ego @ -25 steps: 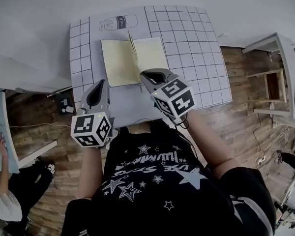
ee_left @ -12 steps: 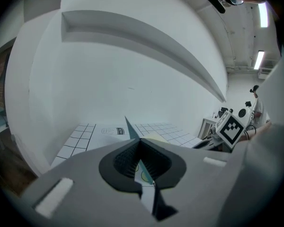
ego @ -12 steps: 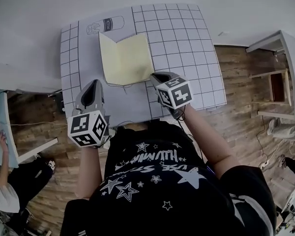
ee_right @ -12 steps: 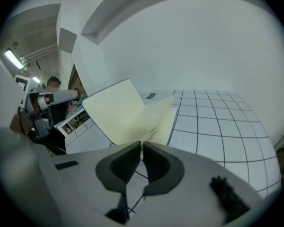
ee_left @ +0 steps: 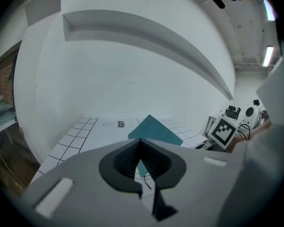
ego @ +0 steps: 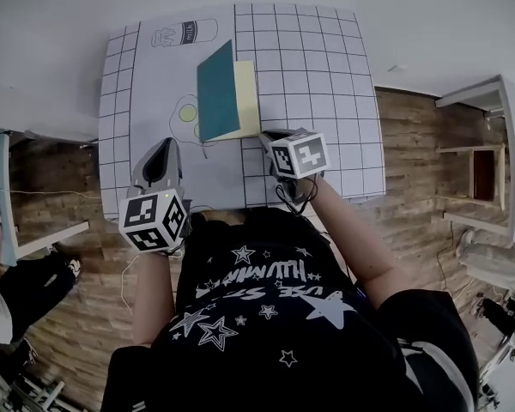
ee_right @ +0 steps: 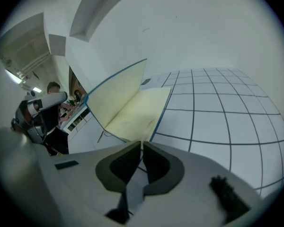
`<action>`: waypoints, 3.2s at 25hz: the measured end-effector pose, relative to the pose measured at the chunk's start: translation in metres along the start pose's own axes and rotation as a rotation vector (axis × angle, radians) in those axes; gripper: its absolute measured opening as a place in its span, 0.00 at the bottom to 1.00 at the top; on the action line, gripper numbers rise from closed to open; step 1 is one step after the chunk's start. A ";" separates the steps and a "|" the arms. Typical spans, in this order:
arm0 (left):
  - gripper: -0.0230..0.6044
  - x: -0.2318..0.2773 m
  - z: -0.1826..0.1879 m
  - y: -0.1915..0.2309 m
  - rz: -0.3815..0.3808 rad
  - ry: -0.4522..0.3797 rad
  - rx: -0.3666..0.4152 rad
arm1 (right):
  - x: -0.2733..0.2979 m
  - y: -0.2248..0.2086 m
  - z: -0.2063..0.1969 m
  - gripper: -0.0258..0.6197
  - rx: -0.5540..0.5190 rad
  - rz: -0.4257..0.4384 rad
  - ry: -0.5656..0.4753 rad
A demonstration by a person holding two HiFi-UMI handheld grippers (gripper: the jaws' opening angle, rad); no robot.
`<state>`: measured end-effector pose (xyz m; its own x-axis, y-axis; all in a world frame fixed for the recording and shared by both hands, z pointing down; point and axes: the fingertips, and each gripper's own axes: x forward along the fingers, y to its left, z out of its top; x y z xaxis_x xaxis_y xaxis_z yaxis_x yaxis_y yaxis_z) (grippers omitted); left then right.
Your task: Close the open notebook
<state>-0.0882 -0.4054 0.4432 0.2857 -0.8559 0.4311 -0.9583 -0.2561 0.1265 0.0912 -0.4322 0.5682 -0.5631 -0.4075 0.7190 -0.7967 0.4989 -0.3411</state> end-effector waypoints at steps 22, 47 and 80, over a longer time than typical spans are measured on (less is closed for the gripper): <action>0.05 0.022 -0.003 -0.015 0.009 0.026 -0.021 | 0.018 0.010 0.029 0.07 -0.133 0.049 -0.050; 0.05 -0.016 -0.065 -0.018 -0.099 0.108 -0.088 | -0.004 0.049 0.002 0.07 -0.115 0.039 -0.028; 0.05 -0.243 -0.104 -0.028 -0.322 -0.074 -0.012 | -0.170 0.223 -0.129 0.07 -0.134 -0.158 -0.276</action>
<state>-0.1309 -0.1431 0.4278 0.5730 -0.7622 0.3013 -0.8186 -0.5141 0.2561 0.0377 -0.1528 0.4486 -0.4877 -0.6703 0.5593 -0.8533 0.5015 -0.1430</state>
